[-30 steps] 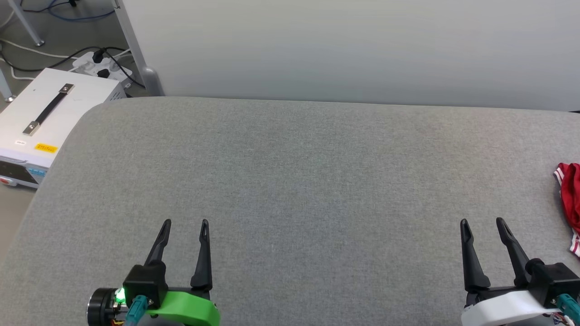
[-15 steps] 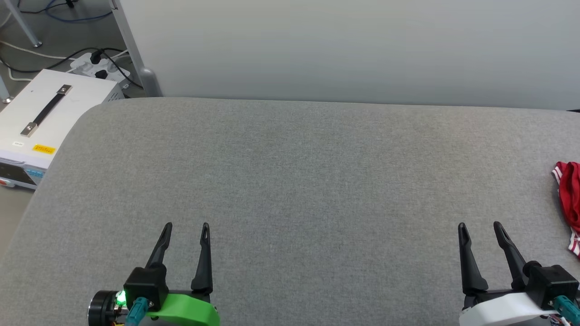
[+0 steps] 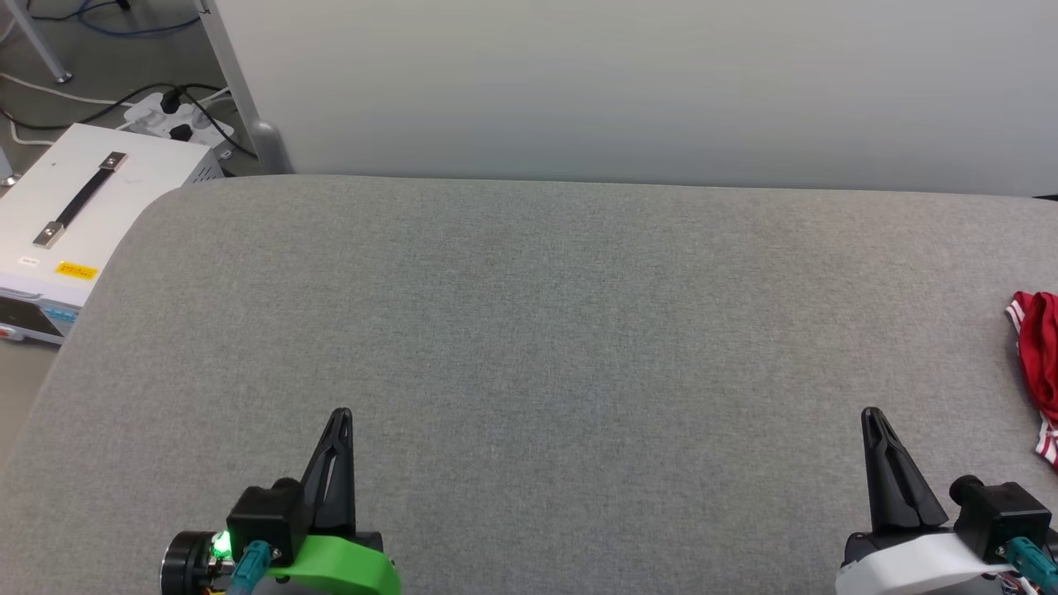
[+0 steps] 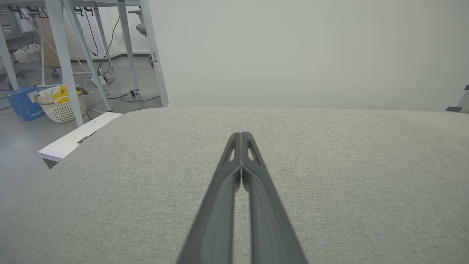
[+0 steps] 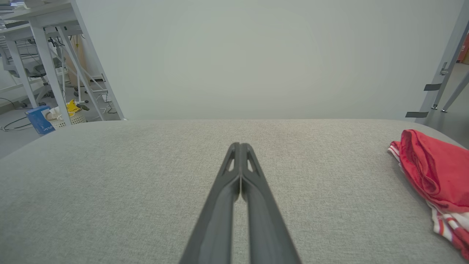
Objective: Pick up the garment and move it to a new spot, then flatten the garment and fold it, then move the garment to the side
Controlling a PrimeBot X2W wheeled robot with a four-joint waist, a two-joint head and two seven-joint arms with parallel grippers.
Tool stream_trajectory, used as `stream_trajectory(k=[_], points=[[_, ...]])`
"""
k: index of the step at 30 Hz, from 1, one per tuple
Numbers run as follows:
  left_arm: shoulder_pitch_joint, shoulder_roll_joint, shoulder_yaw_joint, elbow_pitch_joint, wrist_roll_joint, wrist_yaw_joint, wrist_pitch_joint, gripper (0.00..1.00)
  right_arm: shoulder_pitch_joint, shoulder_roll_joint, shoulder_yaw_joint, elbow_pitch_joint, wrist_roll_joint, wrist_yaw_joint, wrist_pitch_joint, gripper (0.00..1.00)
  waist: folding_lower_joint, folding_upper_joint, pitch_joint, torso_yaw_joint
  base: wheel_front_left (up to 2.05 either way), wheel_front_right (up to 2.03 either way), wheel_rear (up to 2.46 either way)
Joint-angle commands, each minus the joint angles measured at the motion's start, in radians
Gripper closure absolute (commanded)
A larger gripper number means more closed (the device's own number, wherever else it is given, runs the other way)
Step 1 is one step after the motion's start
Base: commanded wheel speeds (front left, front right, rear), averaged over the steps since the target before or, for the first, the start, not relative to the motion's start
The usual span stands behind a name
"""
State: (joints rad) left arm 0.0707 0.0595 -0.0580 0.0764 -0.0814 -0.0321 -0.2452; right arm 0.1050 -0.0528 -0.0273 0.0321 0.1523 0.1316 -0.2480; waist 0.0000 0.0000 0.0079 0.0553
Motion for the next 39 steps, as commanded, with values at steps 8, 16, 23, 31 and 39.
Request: stream_trajectory(k=[8,16,23,31,39], points=[[-0.008,-0.001,0.006,-0.009,0.009,0.004,0.020,1.00,-0.012,0.000,0.003,-0.004,-0.016,0.000,0.022,1.00,0.0000,0.0000,-0.001,-0.004,0.00,0.00,0.00],[-0.012,-0.002,0.010,-0.014,0.015,0.006,0.036,1.00,-0.019,0.000,0.005,-0.006,-0.025,0.000,0.039,1.00,0.0000,0.0000,-0.001,-0.008,0.00,0.00,0.00],[-0.016,-0.002,0.013,-0.018,0.019,0.007,0.050,1.00,-0.024,0.001,0.006,-0.007,-0.034,0.000,0.053,1.00,0.0000,0.0000,-0.002,-0.011,0.00,0.00,0.00],[-0.021,-0.003,0.017,-0.023,0.024,0.009,0.066,1.00,-0.031,0.001,0.008,-0.009,-0.044,0.000,0.069,1.00,0.0000,0.0000,-0.002,-0.015,0.00,0.00,0.00],[-0.025,-0.003,0.020,-0.028,0.029,0.011,0.082,1.00,-0.038,0.001,0.010,-0.011,-0.054,0.000,0.085,1.00,0.0000,0.0000,-0.003,-0.018,0.00,0.00,0.00]])
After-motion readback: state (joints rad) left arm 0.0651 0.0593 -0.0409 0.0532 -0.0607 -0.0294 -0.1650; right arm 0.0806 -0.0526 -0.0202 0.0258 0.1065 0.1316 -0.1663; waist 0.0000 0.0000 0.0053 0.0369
